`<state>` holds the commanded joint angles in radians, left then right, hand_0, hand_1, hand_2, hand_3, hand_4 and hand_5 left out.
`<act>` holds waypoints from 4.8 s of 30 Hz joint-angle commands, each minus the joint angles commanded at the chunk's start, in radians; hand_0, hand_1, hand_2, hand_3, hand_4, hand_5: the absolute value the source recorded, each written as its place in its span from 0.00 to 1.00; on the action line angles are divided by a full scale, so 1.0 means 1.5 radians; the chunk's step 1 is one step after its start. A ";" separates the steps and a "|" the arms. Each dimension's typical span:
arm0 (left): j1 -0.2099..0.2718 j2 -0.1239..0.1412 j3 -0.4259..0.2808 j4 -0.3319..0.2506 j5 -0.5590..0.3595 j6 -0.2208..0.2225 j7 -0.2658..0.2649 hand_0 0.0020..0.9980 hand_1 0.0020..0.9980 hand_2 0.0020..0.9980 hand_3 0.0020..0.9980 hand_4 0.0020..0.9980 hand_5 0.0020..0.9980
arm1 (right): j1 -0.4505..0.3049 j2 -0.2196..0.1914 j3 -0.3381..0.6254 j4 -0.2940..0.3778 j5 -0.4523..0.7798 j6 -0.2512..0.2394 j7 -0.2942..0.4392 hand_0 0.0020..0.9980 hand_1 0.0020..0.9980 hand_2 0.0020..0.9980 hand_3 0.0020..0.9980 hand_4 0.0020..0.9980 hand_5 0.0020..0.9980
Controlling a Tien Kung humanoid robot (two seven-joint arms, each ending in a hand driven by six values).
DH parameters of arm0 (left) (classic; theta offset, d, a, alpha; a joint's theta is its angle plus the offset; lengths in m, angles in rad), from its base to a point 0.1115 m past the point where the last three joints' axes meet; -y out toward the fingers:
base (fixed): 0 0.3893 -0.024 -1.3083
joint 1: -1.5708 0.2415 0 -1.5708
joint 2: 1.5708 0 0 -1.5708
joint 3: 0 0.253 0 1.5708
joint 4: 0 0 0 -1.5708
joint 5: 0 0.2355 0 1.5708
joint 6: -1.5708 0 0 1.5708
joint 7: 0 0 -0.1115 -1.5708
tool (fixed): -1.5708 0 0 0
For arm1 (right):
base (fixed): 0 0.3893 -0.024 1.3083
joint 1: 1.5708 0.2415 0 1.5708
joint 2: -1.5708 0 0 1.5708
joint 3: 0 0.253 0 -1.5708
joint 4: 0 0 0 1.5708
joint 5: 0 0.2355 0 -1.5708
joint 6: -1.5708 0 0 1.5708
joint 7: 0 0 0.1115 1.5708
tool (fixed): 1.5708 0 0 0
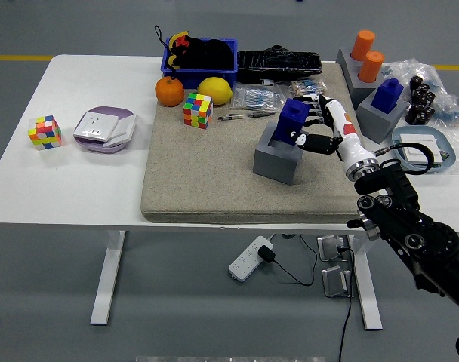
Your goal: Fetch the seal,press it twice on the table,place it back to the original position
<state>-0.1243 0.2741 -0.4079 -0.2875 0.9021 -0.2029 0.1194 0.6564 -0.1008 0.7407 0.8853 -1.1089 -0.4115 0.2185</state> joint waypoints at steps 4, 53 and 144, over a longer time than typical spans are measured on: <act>-0.001 0.000 0.001 0.000 -0.001 0.000 0.000 0.83 0.79 0.76 0.81 0.73 0.37 | 0.007 0.003 -0.016 -0.012 0.009 0.002 0.002 0.56 0.41 0.43 0.47 0.72 0.00; -0.006 0.001 0.008 0.000 0.001 0.001 0.000 0.83 0.79 0.76 0.81 0.73 0.37 | 0.033 0.024 -0.057 -0.071 0.041 0.007 0.009 0.57 0.41 0.43 0.47 0.72 0.00; -0.001 0.004 -0.021 0.002 0.016 0.007 0.000 0.83 0.79 0.76 0.81 0.73 0.37 | -0.175 -0.158 0.286 0.158 -0.053 0.087 -0.062 0.94 0.91 0.92 0.91 1.00 0.35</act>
<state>-0.1259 0.2795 -0.4396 -0.2850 0.9254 -0.1929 0.1188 0.3942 -0.3379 1.1697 1.1226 -1.1880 -0.2812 0.1251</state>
